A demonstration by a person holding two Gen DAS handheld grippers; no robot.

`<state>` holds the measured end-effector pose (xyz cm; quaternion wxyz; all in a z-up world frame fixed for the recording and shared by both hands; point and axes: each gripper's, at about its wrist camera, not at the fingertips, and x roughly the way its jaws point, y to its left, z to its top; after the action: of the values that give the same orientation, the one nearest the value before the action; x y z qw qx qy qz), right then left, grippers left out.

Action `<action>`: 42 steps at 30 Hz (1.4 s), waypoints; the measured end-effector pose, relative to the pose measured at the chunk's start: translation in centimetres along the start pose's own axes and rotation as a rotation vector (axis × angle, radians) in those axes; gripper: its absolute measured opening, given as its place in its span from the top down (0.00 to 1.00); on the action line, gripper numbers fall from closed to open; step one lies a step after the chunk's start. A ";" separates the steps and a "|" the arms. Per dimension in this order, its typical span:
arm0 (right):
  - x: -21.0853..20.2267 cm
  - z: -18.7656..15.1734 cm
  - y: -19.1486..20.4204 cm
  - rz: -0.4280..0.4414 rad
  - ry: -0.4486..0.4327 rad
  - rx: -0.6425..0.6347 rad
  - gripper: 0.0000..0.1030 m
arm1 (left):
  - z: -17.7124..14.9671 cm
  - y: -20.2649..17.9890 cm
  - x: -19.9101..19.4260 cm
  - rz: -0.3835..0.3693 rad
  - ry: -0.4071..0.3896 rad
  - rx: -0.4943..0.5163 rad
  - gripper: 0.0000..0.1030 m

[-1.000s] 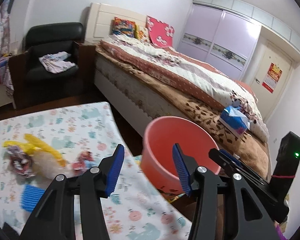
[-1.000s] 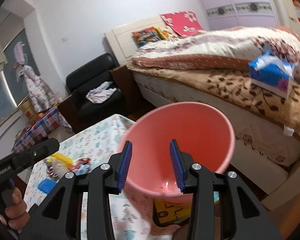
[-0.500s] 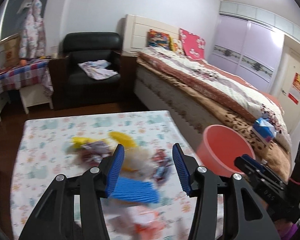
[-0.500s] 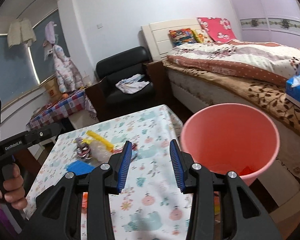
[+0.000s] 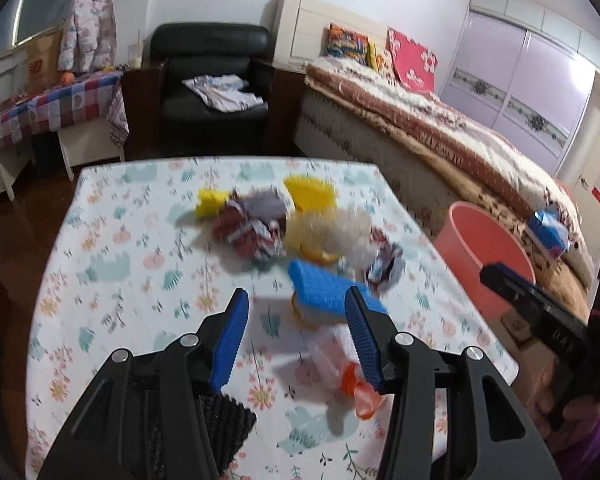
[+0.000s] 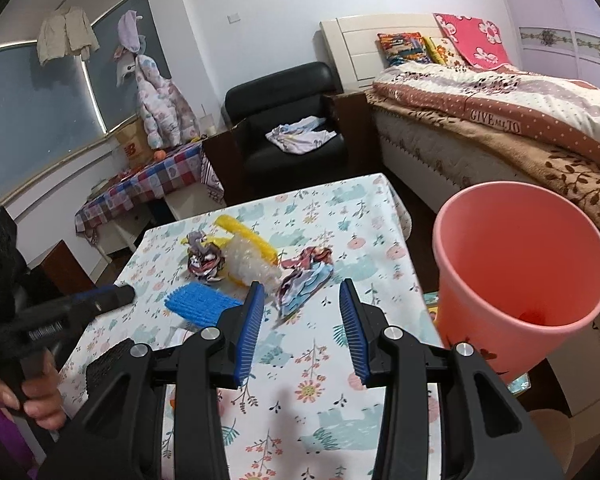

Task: Collect trash
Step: 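Move both tools back over the trash on the table, then grasp the blue mesh sponge with the left tool while the right tool grasps the crumpled wrapper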

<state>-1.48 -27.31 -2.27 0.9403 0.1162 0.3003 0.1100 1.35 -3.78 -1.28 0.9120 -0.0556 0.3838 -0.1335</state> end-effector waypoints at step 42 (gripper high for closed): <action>11.0 -0.1 0.9 -0.089 0.228 0.114 0.75 | 1.8 1.2 1.8 -0.066 -0.060 -0.067 0.95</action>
<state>7.15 -23.42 -8.03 0.8959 0.1428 0.4160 0.0635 4.10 -3.11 -1.49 0.9158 -0.1029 0.3587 -0.1486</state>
